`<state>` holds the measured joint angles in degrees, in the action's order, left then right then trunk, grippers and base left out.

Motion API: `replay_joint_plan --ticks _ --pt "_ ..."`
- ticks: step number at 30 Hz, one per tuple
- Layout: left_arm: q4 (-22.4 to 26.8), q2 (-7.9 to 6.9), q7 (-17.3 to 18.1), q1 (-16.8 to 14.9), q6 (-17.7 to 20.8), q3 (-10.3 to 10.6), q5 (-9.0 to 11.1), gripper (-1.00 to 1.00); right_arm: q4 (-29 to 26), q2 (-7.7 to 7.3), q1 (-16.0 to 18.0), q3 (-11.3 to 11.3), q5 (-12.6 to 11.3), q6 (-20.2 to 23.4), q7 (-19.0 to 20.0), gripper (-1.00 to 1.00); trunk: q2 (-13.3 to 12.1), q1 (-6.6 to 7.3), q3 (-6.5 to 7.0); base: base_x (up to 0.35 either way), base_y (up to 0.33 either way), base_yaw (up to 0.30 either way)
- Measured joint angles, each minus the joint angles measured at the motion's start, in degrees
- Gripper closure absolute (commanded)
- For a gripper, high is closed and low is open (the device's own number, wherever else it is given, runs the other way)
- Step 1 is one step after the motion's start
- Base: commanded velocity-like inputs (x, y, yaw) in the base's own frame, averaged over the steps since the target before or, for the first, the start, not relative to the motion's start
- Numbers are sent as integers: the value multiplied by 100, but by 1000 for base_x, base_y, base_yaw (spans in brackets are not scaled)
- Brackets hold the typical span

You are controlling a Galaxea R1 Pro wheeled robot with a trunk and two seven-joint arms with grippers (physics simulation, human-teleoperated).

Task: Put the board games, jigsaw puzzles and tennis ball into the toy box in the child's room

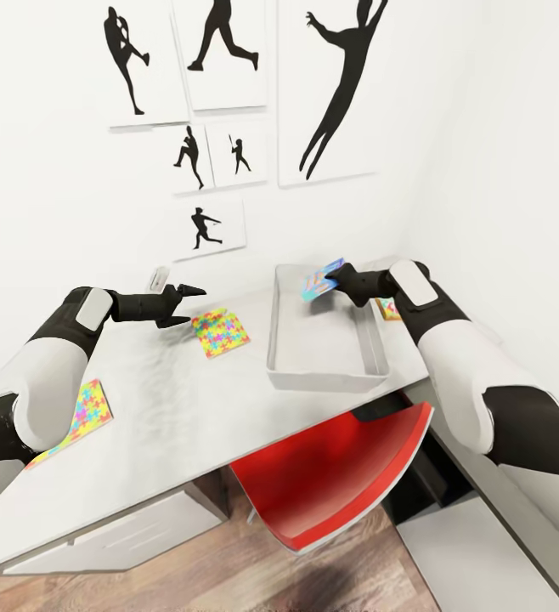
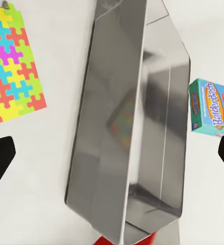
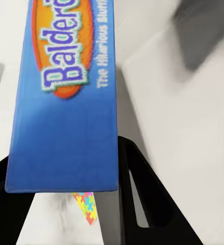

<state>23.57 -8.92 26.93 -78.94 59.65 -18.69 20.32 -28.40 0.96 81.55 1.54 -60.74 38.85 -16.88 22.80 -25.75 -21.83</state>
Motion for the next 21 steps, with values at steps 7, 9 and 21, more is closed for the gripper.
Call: replay_joint_plan --ticks 7,9,21 --pt "0 1 0 0 5 4 0 -100 0 24 13 -3 72 -4 1 100 0 0 -66 0 0 0" --pt "0 1 0 0 6 5 0 -100 0 25 14 -3 71 -7 1 100 0 0 -85 0 0 0" --pt "0 1 25 0 6 12 9 -100 7 31 75 13 84 -297 3 100 0 0 -199 0 0 0"
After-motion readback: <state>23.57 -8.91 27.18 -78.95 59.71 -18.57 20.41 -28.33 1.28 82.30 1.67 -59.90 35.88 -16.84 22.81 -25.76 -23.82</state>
